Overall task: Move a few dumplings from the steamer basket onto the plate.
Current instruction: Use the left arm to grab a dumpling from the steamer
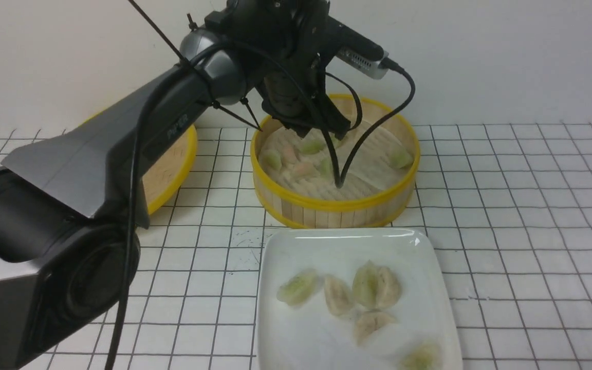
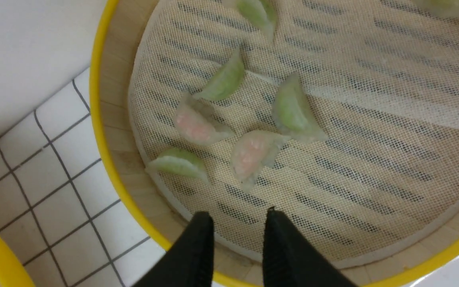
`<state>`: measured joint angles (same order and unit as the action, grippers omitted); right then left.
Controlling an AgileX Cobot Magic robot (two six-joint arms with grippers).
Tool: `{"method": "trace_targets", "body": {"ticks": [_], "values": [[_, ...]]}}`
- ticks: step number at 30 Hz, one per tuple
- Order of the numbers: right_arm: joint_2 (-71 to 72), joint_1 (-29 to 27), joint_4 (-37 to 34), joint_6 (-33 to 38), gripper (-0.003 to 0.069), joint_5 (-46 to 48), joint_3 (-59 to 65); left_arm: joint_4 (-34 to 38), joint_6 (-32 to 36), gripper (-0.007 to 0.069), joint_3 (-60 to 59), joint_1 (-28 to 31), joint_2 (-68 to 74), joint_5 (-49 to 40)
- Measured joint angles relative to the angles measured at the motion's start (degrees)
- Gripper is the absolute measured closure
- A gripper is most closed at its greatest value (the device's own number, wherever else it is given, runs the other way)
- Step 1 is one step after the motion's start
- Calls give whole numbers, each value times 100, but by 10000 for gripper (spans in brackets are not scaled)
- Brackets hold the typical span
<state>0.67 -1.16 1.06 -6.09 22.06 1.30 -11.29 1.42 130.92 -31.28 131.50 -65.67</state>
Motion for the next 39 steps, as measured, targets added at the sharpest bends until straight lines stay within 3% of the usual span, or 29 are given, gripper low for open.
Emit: {"method": "trace_targets", "body": {"ticks": [6,13,15,19,26,39], "values": [[0,0,0,0,467,0,0,219,115,462,0,319,257,-16],[0,0,0,0,467,0,0,1374,696,462,0,712,276,178],[0,0,0,0,467,0,0,2087,1506,462,0,850,276,324],[0,0,0,0,467,0,0,2667,2997,462,0,924,290,337],[0,0,0,0,467,0,0,2807,3993,462,0,924,515,596],[0,0,0,0,467,0,0,2800,4378,450,0,940,936,764]]}}
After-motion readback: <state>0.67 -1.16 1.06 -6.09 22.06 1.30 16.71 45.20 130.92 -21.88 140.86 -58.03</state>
